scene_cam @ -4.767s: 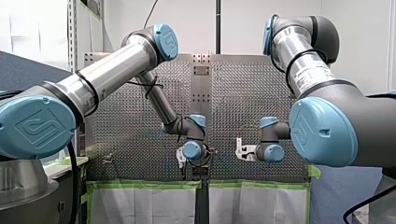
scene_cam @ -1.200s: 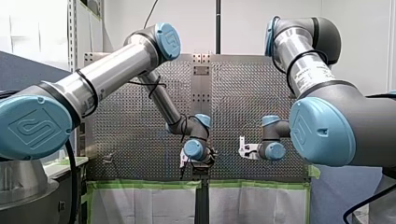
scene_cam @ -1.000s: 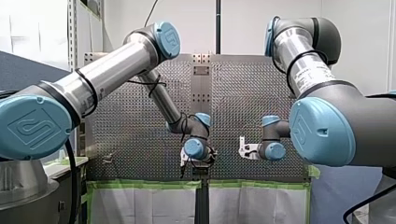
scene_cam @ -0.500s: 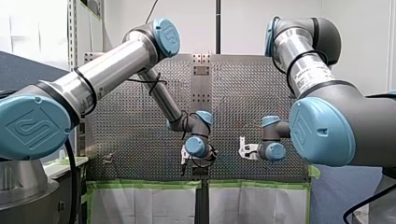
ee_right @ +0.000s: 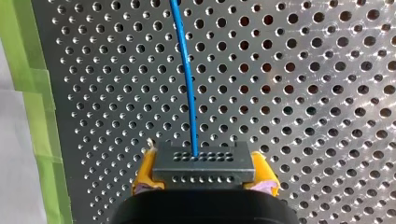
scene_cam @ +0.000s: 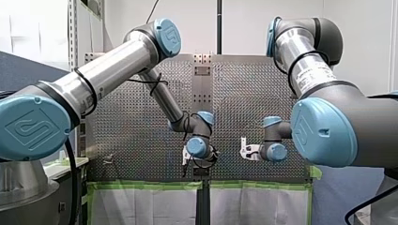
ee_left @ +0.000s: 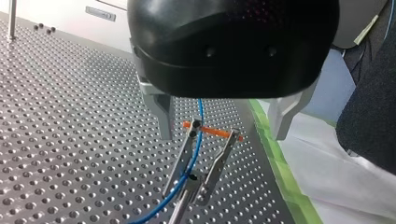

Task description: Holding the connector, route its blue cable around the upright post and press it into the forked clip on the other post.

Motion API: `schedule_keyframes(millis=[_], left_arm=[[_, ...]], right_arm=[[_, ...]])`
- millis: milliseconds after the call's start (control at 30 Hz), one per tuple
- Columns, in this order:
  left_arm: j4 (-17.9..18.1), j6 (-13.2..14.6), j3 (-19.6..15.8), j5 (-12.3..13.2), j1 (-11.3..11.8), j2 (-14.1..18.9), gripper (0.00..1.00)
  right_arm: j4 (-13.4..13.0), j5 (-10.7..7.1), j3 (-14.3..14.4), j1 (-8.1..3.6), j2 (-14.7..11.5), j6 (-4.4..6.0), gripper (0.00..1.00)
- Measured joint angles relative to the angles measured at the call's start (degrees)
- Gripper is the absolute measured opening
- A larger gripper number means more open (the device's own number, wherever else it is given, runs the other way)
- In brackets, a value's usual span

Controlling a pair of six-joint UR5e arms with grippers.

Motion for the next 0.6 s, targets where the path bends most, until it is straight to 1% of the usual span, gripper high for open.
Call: schedule_keyframes(millis=[200, 433, 600], left_arm=[[0.74, 1.06, -1.35, -1.65, -0.65, 1.07, 1.0], [3.72, 1.33, -4.43, -4.31, -1.35, 4.11, 1.0], [5.87, 1.23, -6.6, -4.86, -1.56, 6.27, 1.0]], right_arm=[[0.24, -0.02, 0.0, 0.01, 0.07, -0.11, 0.0], [0.33, -0.01, 0.0, 0.14, 0.08, -0.13, 0.0], [0.03, -0.01, 0.0, -0.02, 0.09, 0.07, 0.0]])
